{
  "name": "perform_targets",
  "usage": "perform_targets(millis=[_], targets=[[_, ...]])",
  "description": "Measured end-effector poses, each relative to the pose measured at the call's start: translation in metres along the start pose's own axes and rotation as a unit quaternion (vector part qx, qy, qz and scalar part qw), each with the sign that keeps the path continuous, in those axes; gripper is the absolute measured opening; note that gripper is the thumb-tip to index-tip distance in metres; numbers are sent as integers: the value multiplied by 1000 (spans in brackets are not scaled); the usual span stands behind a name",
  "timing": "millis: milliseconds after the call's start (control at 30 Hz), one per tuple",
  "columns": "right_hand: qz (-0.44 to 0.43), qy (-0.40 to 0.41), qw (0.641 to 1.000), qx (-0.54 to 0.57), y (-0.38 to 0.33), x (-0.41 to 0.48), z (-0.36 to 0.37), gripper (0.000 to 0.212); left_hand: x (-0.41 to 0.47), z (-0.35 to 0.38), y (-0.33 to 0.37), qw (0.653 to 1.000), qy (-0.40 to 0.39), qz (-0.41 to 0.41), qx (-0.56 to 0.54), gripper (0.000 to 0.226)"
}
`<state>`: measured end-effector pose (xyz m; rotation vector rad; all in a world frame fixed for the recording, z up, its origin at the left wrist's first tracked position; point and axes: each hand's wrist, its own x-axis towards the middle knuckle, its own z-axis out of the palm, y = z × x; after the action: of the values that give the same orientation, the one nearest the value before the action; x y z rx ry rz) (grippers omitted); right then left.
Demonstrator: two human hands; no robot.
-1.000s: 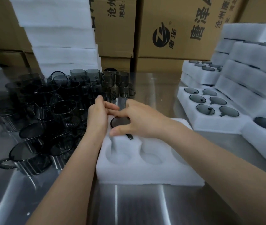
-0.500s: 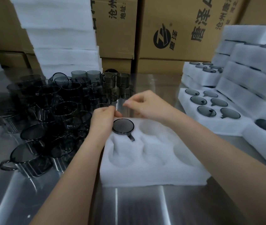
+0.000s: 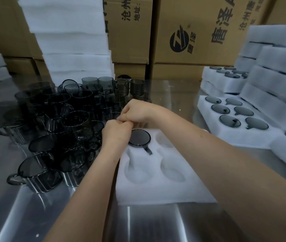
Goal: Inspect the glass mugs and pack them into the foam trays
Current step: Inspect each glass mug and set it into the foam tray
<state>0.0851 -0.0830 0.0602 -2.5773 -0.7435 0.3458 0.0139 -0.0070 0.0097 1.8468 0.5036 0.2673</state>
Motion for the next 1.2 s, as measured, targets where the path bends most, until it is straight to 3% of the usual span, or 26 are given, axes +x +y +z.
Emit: perform_targets(millis=[167,333,433,567,633,800,933,1033,1200], targets=[[-8,93,994,-49,21,-7,-2,32,0,1,0,999,19,21,20,33],[27,190,981,30,45,-26,-14,34,0,2,-2,997,35,59,31,27],[34,193,971,137,54,-45,-25,40,-3,0,2,985,74,144,53,13],[14,176,953,247,59,-74,-24,41,-15,1,15,942,26,321,98,54],[3,180,941,287,61,-86,-23,44,-20,4,20,923,-3,361,136,71],[-71,217,900,371,63,-100,-17,17,-26,4,22,914,-44,383,128,79],[-88,184,852,482,70,-100,-4,32,-31,3,26,916,-118,369,102,83],[-85,156,872,455,77,-102,-3,46,-34,6,26,911,-172,354,119,101],[-122,166,888,411,80,-102,-2,40,-31,11,23,912,-115,367,141,110]])
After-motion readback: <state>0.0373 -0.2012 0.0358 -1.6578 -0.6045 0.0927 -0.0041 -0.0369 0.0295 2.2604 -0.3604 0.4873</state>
